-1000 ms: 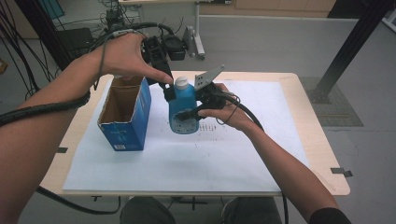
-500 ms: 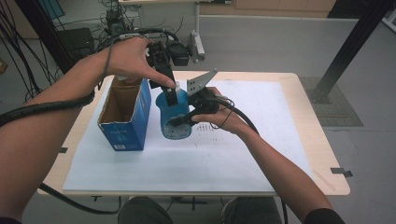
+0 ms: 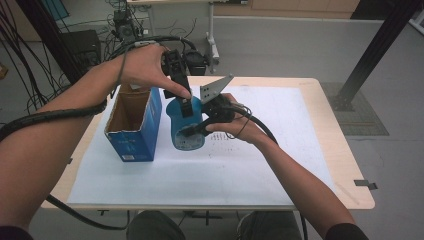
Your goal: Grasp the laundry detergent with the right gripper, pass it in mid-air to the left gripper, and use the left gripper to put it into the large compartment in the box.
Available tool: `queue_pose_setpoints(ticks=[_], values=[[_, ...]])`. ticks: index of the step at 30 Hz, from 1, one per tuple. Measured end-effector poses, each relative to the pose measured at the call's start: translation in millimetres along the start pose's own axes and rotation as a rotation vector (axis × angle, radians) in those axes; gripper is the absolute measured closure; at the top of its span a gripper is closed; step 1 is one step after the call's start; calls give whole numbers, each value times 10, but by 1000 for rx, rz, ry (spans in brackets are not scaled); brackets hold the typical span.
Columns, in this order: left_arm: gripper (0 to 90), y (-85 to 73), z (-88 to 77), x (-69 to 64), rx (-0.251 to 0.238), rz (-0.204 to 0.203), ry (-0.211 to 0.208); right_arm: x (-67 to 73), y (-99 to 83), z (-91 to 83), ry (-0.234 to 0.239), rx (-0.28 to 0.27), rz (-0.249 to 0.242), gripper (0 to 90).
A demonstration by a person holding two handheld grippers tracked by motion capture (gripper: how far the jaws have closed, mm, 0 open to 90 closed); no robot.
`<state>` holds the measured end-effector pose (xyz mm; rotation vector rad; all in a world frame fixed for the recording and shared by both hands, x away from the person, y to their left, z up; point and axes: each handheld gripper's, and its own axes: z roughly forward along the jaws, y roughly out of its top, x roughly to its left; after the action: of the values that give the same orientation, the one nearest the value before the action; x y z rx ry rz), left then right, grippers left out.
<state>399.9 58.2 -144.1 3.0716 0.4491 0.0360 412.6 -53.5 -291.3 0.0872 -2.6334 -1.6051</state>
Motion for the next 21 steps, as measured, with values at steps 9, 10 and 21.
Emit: queue_pose_setpoints(ticks=[9, 10, 21], values=[[62, 51, 39, -14, 6, 17, -6, 32, 30, -72, 0, -20, -1, 437], [62, 57, 43, -19, 9, 18, -8, 33, 32, -79, -1, -20, -2, 437], [63, 72, 91, -51, 13, 25, -13, 63, 68, -114, -9, -33, -16, 437]])
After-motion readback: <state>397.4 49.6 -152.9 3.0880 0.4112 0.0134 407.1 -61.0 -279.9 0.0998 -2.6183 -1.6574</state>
